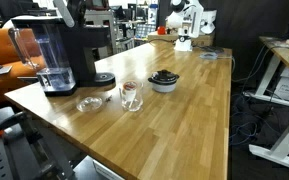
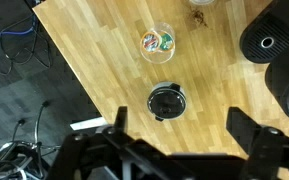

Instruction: Close the coffee machine chamber

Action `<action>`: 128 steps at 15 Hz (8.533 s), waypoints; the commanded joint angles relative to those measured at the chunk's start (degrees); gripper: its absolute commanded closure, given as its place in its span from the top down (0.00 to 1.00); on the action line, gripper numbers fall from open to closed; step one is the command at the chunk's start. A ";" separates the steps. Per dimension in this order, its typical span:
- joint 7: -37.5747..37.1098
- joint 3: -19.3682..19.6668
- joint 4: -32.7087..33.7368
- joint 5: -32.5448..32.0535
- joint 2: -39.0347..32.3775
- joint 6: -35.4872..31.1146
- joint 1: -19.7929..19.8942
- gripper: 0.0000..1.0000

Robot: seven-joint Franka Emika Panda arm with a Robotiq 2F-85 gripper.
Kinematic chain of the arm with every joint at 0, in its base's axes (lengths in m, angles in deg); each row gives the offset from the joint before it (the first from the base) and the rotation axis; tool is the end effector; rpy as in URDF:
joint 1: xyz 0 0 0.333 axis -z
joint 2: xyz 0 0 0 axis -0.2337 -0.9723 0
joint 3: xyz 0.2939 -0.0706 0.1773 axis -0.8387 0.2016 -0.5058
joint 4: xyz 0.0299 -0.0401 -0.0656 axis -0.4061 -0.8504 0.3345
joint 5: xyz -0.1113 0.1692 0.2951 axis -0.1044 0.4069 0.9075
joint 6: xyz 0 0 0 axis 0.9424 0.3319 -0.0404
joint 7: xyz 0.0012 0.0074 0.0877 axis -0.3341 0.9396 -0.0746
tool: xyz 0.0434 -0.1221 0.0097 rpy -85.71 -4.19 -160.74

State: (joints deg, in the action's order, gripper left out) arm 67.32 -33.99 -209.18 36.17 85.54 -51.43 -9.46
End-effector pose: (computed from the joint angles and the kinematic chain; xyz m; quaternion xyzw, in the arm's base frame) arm 0.3867 0.0448 0.5298 0.9843 -0.0814 0.1164 0.1049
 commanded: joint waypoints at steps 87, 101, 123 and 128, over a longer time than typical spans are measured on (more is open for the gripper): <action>75.26 0.35 43.92 23.57 -37.08 16.13 -13.66 1.00; 66.06 0.90 42.47 24.63 -32.36 13.53 -12.82 0.18; 67.90 -0.53 37.55 36.97 -27.35 20.68 -14.47 0.00; 67.56 -0.53 33.05 38.51 -27.61 22.49 -14.56 0.00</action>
State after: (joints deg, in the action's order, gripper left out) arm 134.51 -34.62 -174.03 72.85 57.00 -30.13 -24.26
